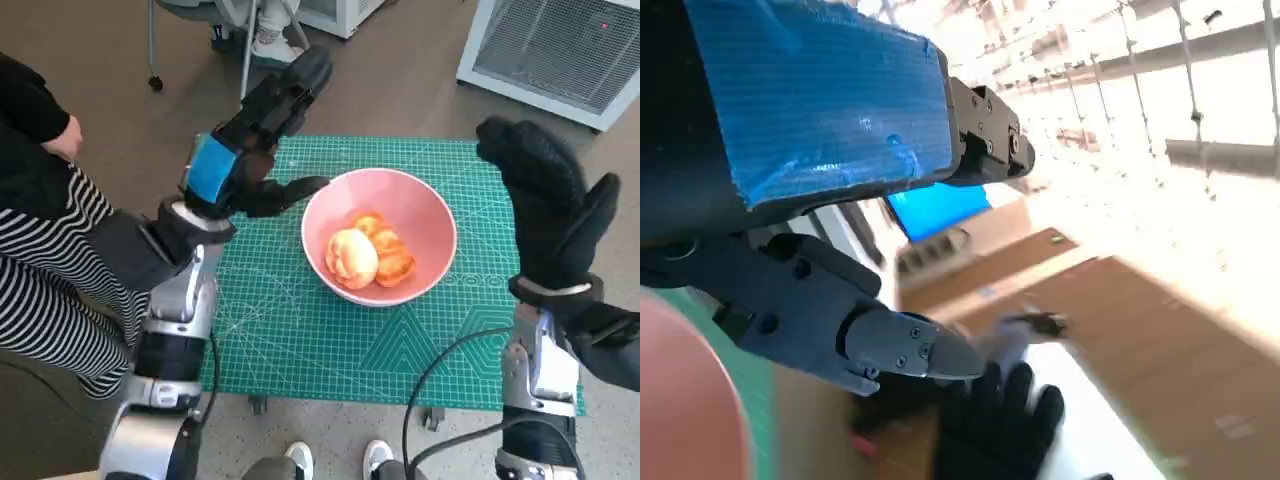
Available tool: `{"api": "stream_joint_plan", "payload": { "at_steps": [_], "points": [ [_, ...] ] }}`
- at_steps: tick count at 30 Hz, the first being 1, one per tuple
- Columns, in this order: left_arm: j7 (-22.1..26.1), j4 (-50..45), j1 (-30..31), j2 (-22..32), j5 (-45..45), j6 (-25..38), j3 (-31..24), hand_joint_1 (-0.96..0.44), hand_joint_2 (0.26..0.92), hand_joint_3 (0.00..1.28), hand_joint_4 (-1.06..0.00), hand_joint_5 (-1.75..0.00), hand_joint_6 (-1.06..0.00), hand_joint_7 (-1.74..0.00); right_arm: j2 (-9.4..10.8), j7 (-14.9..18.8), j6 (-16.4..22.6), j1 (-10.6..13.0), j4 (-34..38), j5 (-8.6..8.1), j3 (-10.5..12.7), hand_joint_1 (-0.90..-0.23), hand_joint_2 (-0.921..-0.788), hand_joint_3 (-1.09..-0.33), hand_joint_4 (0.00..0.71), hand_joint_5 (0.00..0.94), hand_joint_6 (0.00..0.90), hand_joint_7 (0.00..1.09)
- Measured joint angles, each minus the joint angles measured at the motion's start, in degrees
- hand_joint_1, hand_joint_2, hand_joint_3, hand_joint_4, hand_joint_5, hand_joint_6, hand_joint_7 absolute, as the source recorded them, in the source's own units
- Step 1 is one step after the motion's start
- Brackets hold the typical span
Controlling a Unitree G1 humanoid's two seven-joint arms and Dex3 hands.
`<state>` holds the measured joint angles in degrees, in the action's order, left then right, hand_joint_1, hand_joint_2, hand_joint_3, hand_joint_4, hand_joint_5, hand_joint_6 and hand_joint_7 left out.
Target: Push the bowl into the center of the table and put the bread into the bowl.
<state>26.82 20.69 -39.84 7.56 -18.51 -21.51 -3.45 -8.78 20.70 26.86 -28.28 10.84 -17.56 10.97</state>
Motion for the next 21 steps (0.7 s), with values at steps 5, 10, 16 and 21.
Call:
{"api": "stream_joint_plan", "payload": {
  "at_steps": [5, 10, 16, 21],
  "points": [
    [0.1, -1.7, 1.3, -1.5, -1.1, 0.5, -0.3, -0.72, 0.921, 0.44, -0.12, 0.0, -0.21, -0.03, -0.3, -1.2, 0.0, -0.2, -0.1, 1.83, 0.0, -0.772, -0.921, -0.857, 0.133, 0.005, 0.046, 0.48],
    [-0.5, -1.7, 2.1, -3.0, -1.7, 0.4, -0.9, -0.74, 0.921, 0.45, -0.13, -0.01, -0.2, -0.04, -0.5, -2.0, 0.2, -0.7, -0.1, 2.42, 0.0, -0.778, -0.921, -0.857, 0.129, 0.003, 0.039, 0.48],
    [-1.5, -1.7, 2.9, -3.9, -1.0, -1.2, -1.1, -0.75, 0.921, 0.45, -0.14, -0.03, -0.1, -0.25, -1.2, -2.4, 0.4, -1.5, 0.7, 3.68, 0.0, -0.776, -0.921, -0.859, 0.127, 0.001, 0.04, 0.48],
    [-1.5, -1.7, 2.9, -4.3, -0.5, -2.2, -1.1, -0.75, 0.921, 0.44, -0.14, -0.05, -0.01, -0.45, -1.5, -2.6, 0.4, -1.8, 1.0, 4.12, 0.0, -0.765, -0.921, -0.86, 0.127, 0.001, 0.039, 0.48]
  ]
}}
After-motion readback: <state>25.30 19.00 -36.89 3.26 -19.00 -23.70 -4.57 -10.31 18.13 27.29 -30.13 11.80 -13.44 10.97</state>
